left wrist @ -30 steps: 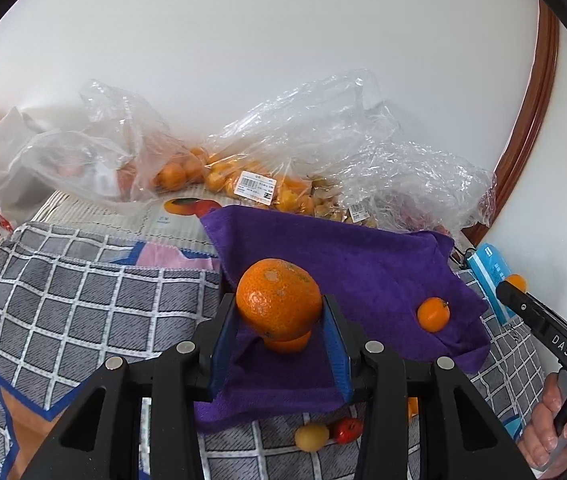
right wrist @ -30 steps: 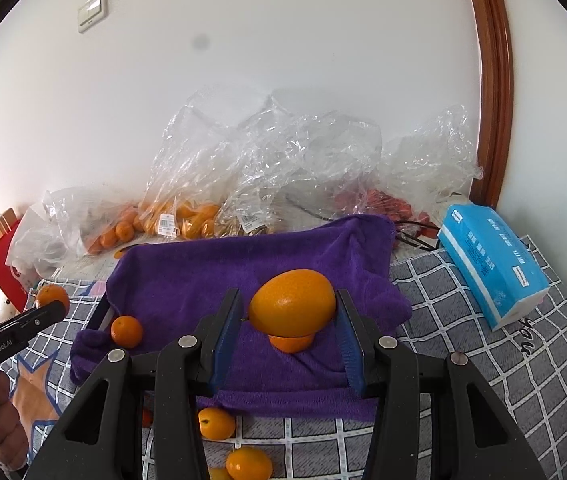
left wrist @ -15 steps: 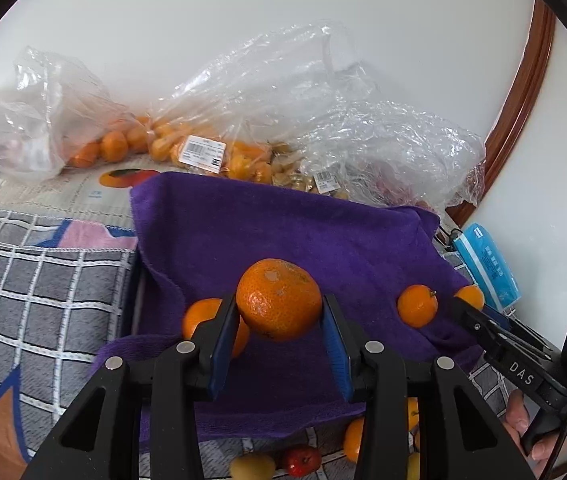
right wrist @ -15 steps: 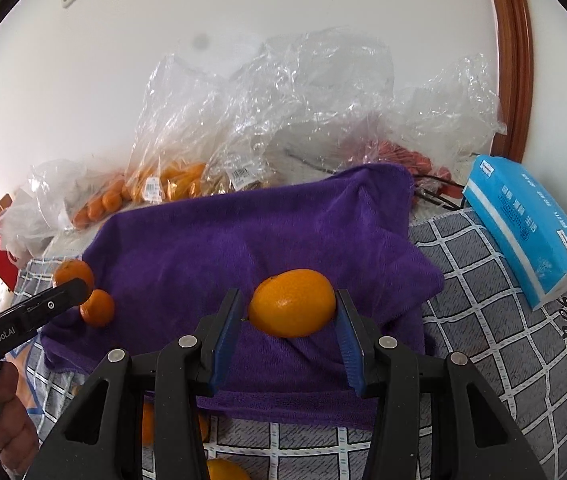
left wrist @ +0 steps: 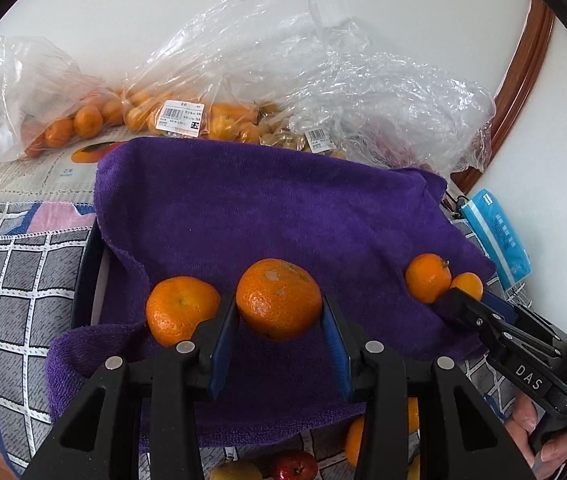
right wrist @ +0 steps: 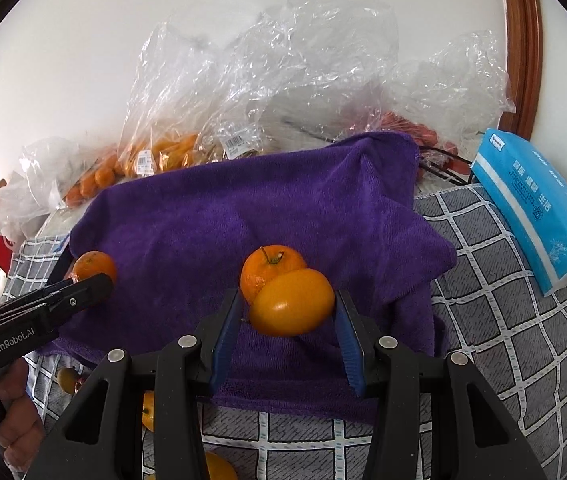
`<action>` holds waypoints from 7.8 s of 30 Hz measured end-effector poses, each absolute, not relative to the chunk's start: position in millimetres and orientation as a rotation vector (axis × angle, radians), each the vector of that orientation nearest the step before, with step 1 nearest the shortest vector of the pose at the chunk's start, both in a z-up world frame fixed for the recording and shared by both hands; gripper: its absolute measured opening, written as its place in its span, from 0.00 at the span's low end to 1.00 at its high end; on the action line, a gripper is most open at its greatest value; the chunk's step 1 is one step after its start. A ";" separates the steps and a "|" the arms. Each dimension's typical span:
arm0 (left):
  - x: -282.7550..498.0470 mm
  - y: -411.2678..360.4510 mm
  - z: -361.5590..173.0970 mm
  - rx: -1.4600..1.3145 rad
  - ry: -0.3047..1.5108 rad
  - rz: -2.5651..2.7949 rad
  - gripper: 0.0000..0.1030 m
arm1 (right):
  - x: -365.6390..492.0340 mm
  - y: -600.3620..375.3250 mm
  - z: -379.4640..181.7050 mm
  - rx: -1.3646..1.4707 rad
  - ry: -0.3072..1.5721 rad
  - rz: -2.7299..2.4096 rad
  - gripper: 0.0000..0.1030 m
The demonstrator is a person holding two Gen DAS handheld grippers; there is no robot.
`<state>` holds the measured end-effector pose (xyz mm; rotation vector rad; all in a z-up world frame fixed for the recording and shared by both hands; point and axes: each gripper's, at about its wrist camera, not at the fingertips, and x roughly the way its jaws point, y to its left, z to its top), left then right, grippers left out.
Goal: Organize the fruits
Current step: 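Lower both held fruits onto the purple towel and open both tools, then withdraw both tools from the towel toward the remaining fruits, then grasp a large orange with the right tool while the left tool approaches a small yellow fruit, then grasp the small yellow-green fruit with the left tool while the right tool holds the orange, then carry the small yellow fruit and the orange over the purple towel with both tools, then lower both held fruits onto the purple towel and open both tools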
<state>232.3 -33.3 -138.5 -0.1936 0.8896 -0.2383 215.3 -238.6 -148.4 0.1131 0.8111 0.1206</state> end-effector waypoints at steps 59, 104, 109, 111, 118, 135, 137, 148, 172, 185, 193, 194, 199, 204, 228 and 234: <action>109.4 61.7 -157.4 -0.208 0.865 -0.133 0.58 | 116.8 -223.2 -162.5 0.149 0.841 0.044 0.34; 129.1 15.7 -144.0 -0.075 0.889 -0.173 0.23 | 94.7 -240.4 -169.6 0.211 0.780 0.062 0.34; 132.0 18.7 -158.6 -0.076 0.886 -0.183 0.32 | 97.5 -237.7 -171.6 0.197 0.795 0.067 0.34; 132.4 16.7 -159.6 -0.065 0.881 -0.183 0.28 | 98.4 -237.3 -172.4 0.191 0.800 0.063 0.34; 129.0 30.6 -159.6 -0.180 0.856 -0.239 0.22 | 98.6 -237.4 -172.5 0.185 0.796 0.060 0.34; 122.7 33.3 -156.8 -0.186 0.831 -0.208 0.22 | 95.2 -233.6 -169.4 0.160 0.779 0.066 0.34; 122.6 34.0 -156.9 -0.189 0.830 -0.207 0.22 | 94.6 -234.9 -169.1 0.165 0.776 0.065 0.34; 120.1 32.9 -154.9 -0.184 0.813 -0.209 0.22 | 90.8 -243.1 -167.3 0.200 0.751 0.042 0.34; 110.4 36.8 -145.8 -0.209 0.735 -0.229 0.22 | 83.7 -243.6 -143.0 0.234 0.722 0.041 0.34; 102.9 33.2 -139.8 -0.194 0.690 -0.232 0.22 | 104.2 -221.4 -113.7 0.169 0.667 0.076 0.34; 101.6 41.2 -132.5 -0.212 0.685 -0.188 0.22 | 123.8 -210.9 -104.0 0.164 0.658 0.105 0.34; 101.0 44.7 -130.6 -0.234 0.695 -0.198 0.22 | 125.9 -210.0 -102.9 0.159 0.659 0.106 0.34; 106.2 54.7 -115.9 -0.254 0.705 -0.197 0.22 | 136.5 -209.9 -95.8 0.141 0.652 0.108 0.34; 117.5 63.0 -103.5 -0.233 0.694 -0.156 0.22 | 149.1 -212.7 -91.6 0.166 0.646 0.119 0.34; 217.4 32.3 -104.6 -0.244 0.779 -0.195 0.22 | 211.2 -190.4 -154.1 0.120 0.818 0.189 0.34; 248.1 21.1 -121.8 -0.278 0.837 -0.195 0.22 | 211.3 -196.9 -157.7 0.183 0.836 0.195 0.35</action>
